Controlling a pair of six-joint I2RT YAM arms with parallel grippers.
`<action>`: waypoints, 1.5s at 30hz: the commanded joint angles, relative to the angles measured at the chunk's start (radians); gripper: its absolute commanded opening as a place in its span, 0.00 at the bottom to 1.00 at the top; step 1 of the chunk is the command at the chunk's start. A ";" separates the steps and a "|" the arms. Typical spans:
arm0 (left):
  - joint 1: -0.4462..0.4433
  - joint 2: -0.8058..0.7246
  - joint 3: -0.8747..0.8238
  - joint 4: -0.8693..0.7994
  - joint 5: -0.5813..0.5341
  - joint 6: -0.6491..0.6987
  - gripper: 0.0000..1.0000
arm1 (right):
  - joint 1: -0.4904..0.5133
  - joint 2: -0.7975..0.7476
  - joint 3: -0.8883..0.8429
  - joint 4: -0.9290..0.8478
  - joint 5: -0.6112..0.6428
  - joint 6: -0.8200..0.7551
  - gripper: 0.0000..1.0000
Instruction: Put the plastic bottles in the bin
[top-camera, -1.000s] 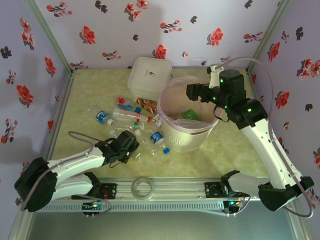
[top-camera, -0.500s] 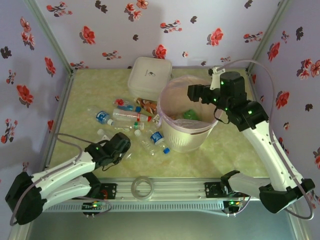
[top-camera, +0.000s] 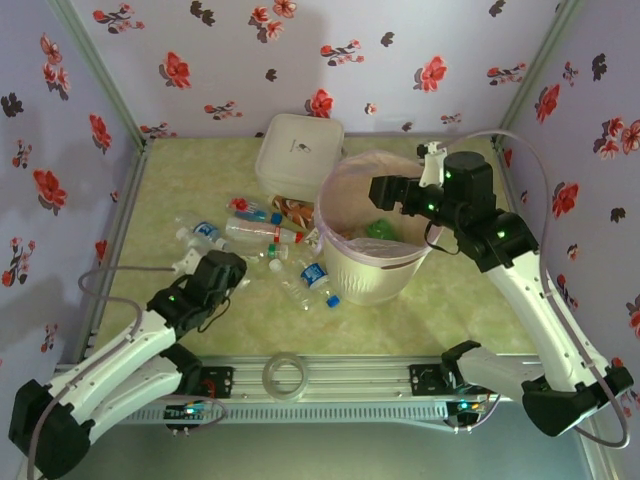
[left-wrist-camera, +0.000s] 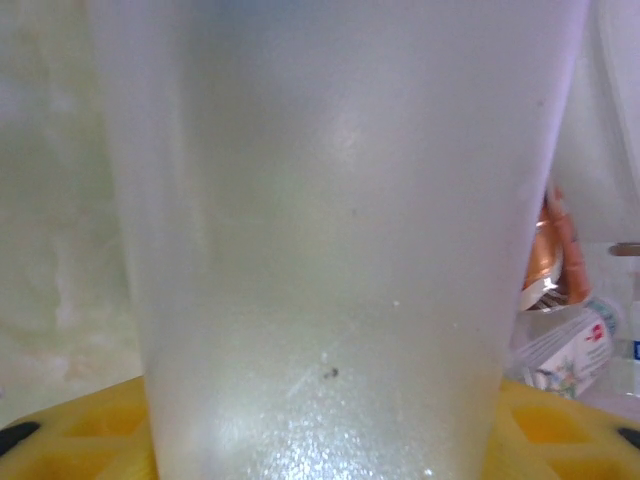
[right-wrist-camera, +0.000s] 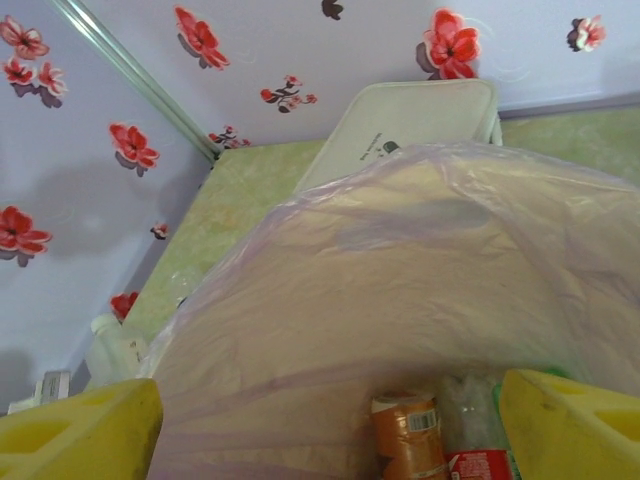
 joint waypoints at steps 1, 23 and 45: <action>0.028 0.025 0.106 0.043 0.004 0.226 0.00 | 0.002 -0.002 0.001 0.049 -0.065 0.022 0.89; -0.059 0.202 0.189 0.600 0.467 0.654 0.00 | 0.257 0.253 0.192 0.135 -0.045 -0.044 0.92; -0.149 0.189 0.254 0.648 0.532 0.815 0.00 | 0.311 0.537 0.454 0.070 -0.117 -0.024 0.87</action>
